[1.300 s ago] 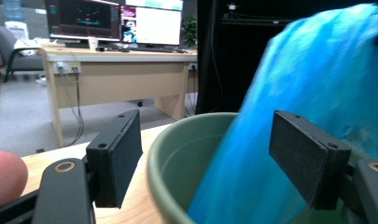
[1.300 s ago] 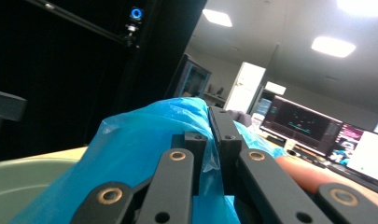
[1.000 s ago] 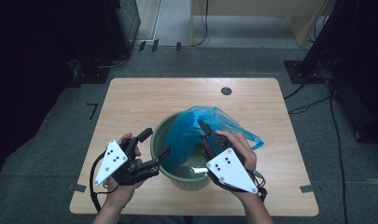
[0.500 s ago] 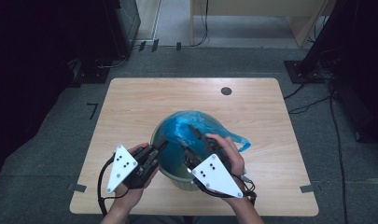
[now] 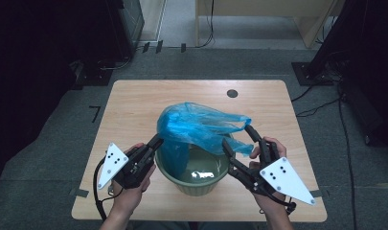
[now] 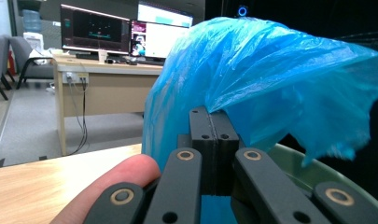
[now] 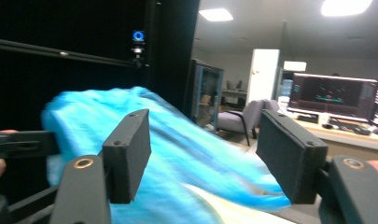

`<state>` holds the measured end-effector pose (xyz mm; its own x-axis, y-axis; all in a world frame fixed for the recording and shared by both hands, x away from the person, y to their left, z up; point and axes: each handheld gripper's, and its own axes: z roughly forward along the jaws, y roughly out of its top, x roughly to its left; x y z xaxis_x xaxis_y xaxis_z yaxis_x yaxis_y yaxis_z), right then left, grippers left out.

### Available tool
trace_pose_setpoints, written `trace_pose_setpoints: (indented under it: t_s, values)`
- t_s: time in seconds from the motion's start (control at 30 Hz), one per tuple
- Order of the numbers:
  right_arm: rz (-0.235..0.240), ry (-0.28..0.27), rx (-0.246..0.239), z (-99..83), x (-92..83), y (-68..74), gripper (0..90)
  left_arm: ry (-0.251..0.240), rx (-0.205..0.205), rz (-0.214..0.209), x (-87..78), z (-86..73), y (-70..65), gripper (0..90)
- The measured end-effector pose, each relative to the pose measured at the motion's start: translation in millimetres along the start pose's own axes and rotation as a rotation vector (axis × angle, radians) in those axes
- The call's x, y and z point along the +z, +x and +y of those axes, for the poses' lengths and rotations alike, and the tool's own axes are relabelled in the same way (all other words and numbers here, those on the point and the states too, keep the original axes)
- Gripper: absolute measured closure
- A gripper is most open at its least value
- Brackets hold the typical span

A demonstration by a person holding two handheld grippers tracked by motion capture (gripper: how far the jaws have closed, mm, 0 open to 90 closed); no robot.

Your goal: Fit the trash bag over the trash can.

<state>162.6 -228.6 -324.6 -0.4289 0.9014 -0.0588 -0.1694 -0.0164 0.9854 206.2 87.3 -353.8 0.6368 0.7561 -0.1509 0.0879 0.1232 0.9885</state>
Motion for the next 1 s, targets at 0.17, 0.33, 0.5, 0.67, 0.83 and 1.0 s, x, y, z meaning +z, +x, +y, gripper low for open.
trace_pose_setpoints:
  t_s: [0.17, 0.33, 0.5, 0.67, 0.83, 1.0]
  values:
    - [-0.027, 0.018, 0.025, -4.4, -6.4, -14.0, 40.7, -0.008, -0.046, 0.002, -3.4, -0.3, 7.9, 90.0]
    - [-0.050, 0.046, 0.064, -10.6, -11.5, -24.8, 42.0, -0.012, -0.067, 0.011, -4.9, -1.3, 12.7, 90.0]
    - [-0.035, 0.080, 0.137, -15.0, -8.5, -31.0, 41.0, -0.016, -0.079, 0.009, -5.8, -2.1, 15.2, 90.0]
    - [0.085, 0.149, 0.209, -24.2, 0.4, -30.1, 36.0, -0.021, -0.079, 0.002, -6.2, -3.3, 14.3, 90.0]
    - [0.147, 0.142, 0.254, -27.6, 4.5, -22.0, 52.9, -0.017, -0.063, -0.043, -4.9, -4.4, 8.0, 79.6]
    - [0.170, 0.131, 0.239, -28.5, 6.3, -9.2, 84.4, 0.021, -0.037, -0.062, -1.4, -4.2, 0.8, 54.8]
